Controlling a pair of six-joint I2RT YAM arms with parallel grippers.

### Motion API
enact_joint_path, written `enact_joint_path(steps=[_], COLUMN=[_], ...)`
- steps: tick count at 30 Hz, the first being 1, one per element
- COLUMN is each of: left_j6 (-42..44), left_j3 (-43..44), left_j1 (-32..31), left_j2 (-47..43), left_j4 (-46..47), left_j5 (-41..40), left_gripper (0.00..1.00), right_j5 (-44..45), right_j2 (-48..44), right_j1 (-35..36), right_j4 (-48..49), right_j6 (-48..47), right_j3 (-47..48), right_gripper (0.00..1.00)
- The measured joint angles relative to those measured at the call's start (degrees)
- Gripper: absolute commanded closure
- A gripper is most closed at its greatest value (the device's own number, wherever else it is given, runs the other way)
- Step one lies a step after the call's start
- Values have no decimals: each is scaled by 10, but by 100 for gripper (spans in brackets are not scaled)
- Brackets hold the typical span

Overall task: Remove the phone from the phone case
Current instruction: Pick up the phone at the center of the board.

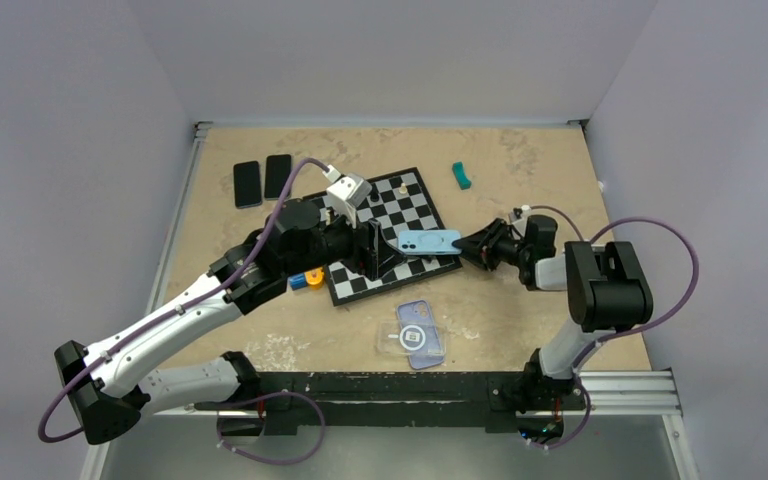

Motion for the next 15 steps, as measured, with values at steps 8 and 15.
enact_joint_path(steps=[8,15], left_j6=[0,0], left_j3=[0,0], left_j1=[0,0], left_j2=[0,-13], left_j4=[-6,-25], left_j5=[0,-9], left_gripper=[23,21], right_j5=[-26,-26], right_j2=[84,47], right_j1=[17,20], right_j4=[162,182], right_j6=[109,124], right_j3=[-7,-10], right_gripper=[100,100])
